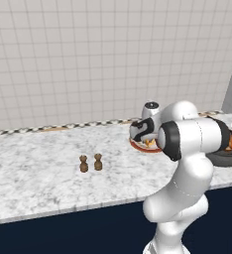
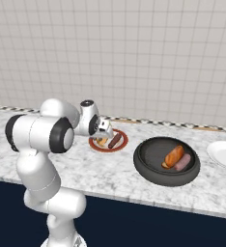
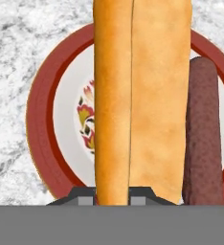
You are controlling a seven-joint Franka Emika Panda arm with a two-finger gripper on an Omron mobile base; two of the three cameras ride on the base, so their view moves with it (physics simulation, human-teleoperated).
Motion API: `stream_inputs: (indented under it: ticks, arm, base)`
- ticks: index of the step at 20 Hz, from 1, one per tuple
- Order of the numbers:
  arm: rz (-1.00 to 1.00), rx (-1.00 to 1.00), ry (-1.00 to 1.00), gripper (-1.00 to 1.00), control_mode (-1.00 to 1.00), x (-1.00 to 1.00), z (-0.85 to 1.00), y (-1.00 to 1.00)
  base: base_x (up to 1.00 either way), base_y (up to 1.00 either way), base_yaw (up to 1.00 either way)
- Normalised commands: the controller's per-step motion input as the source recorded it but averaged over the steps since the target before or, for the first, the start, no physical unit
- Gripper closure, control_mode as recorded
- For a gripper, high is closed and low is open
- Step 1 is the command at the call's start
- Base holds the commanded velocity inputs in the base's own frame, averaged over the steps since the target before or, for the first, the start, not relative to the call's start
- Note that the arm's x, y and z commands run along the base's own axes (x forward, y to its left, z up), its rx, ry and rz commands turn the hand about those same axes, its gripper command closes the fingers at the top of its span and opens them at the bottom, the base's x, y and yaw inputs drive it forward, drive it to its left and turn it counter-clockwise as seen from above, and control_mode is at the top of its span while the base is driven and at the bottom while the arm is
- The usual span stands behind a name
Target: Place one bun and one sausage from the bowl on each plate.
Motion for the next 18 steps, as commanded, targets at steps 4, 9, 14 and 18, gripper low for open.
stream_inputs:
  ticks: [4, 9, 14, 18]
  arm:
    - [-0.02, 0.0, -0.01, 1.0, -1.0, 0.0, -0.02, 0.06]
    - [0.0, 0.0, 0.0, 1.0, -1.0, 0.0, 0.0, 0.0]
    - [0.0, 0.0, 0.0, -1.0, -1.0, 0.0, 0.0, 0.0]
    - [0.0, 0.0, 0.0, -1.0, -1.0, 0.0, 0.0, 0.0]
  base:
    - [0.0, 0.0, 0.0]
    - [0.0, 0.0, 0.0]
    - [0.0, 0.0, 0.0]
    - [0.0, 0.0, 0.0]
